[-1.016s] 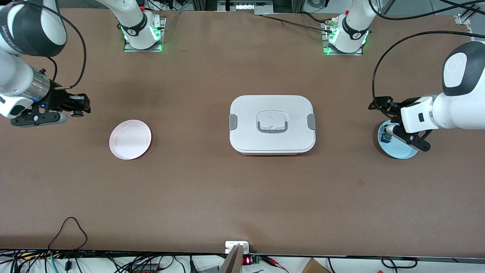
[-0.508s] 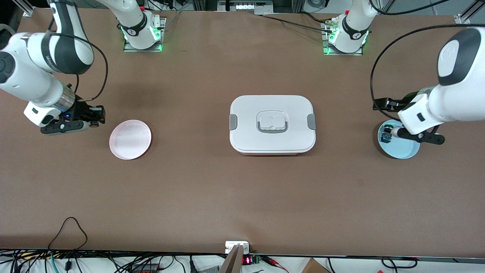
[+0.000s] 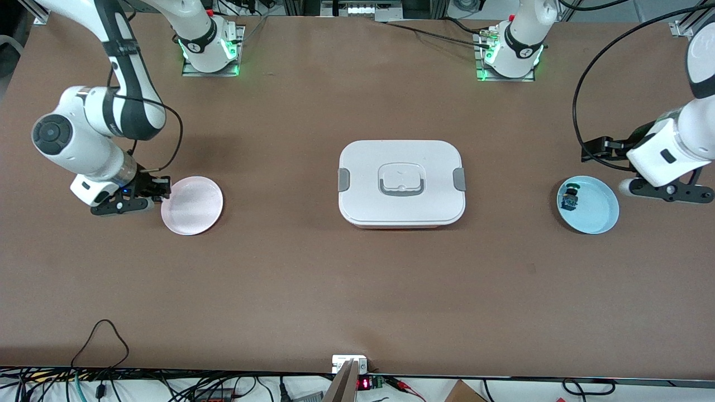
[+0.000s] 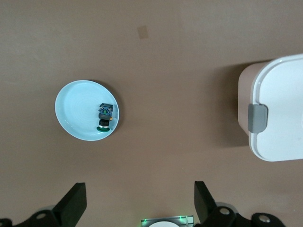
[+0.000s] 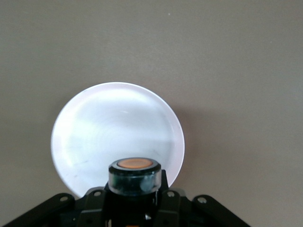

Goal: Transfer orange switch to right arm and place
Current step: 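Move the switch over the white plate with the right gripper, then lower the switch onto the white plate and open the right gripper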

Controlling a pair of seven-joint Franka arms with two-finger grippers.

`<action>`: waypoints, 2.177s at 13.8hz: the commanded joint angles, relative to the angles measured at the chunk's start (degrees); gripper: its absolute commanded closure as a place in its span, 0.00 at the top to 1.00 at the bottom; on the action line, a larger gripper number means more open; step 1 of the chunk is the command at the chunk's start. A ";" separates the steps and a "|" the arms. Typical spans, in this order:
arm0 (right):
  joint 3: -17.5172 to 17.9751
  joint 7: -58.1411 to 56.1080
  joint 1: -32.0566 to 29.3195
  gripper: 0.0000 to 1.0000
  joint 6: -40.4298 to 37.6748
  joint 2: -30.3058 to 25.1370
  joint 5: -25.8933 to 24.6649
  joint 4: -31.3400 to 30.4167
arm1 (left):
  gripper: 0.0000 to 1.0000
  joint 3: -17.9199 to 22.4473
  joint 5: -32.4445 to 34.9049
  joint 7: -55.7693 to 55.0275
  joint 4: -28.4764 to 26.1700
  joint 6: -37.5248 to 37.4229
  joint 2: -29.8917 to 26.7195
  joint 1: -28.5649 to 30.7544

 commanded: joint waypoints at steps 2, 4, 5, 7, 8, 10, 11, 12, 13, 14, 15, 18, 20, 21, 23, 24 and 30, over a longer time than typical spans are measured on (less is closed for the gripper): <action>0.26 -3.70 -1.41 0.00 6.31 3.77 3.77 -1.48 | 1.00 0.64 -1.29 -5.36 2.29 0.95 -0.52 1.11; 0.26 -5.98 -1.41 0.00 6.84 5.18 6.75 -1.48 | 1.00 0.64 -0.93 -4.40 1.15 3.32 -2.10 1.37; 0.26 -7.13 -1.41 0.00 7.28 5.62 8.51 -1.56 | 1.00 0.55 -1.02 -3.53 0.36 3.42 -2.45 1.46; 0.26 -7.75 -1.33 0.00 8.25 6.15 9.32 -2.09 | 1.00 0.55 -1.02 -2.03 -3.49 5.69 -4.82 1.46; 0.35 -7.75 -1.24 0.00 9.30 6.24 9.41 -2.79 | 1.00 0.55 -1.19 -2.03 -7.08 8.23 -7.18 1.46; 0.78 -7.67 -0.80 0.00 13.50 6.60 9.84 -4.63 | 1.00 0.29 -1.19 -2.11 -11.33 11.85 -9.92 1.46; 1.31 -7.66 -0.80 0.00 14.57 6.94 10.11 -5.16 | 1.00 0.29 -1.02 -2.03 -11.16 11.86 -9.75 1.37; 1.40 -7.66 -0.71 0.00 15.80 7.03 10.63 -5.78 | 1.00 0.20 -0.93 -2.03 -11.16 11.68 -9.84 1.37; 1.66 -7.49 -0.54 0.00 16.25 7.03 10.98 -6.05 | 1.00 -0.23 -0.84 -2.03 -11.07 11.51 -10.01 1.28; 2.27 -7.05 -0.62 0.00 16.34 7.03 11.07 -6.05 | 1.00 -0.76 -0.67 -2.03 -10.90 11.51 -10.19 1.20; 2.54 -6.88 -0.62 0.00 16.34 7.12 11.60 -6.05 | 1.00 -1.03 -0.58 -2.11 -10.63 11.59 -10.19 1.20; 2.63 -6.87 -0.53 0.00 16.51 7.21 12.31 -6.31 | 1.00 -0.85 -0.67 -2.20 -10.19 11.50 -10.01 1.28; 2.63 -6.87 -0.53 0.04 17.91 7.56 12.31 -7.18 | 1.00 -0.59 -0.76 -2.20 -10.19 11.50 -9.75 1.28; 2.63 -6.79 -0.53 0.07 18.79 7.91 12.31 -7.63 | 1.00 -0.59 -0.67 -2.29 -10.37 11.59 -9.84 1.37; 2.63 -6.79 -0.53 0.09 20.11 8.26 12.31 -8.24 | 1.00 -1.11 -0.58 -2.20 -10.54 11.59 -9.84 3.29; 2.98 -6.79 -0.62 0.10 20.38 8.35 12.31 -8.33 | 1.00 -2.60 -0.58 -2.20 -10.54 11.59 -9.75 5.22; 3.07 -6.70 -0.71 0.17 20.82 8.62 12.31 -8.42 | 1.00 -6.57 -0.67 -2.82 -10.19 11.42 -10.01 7.26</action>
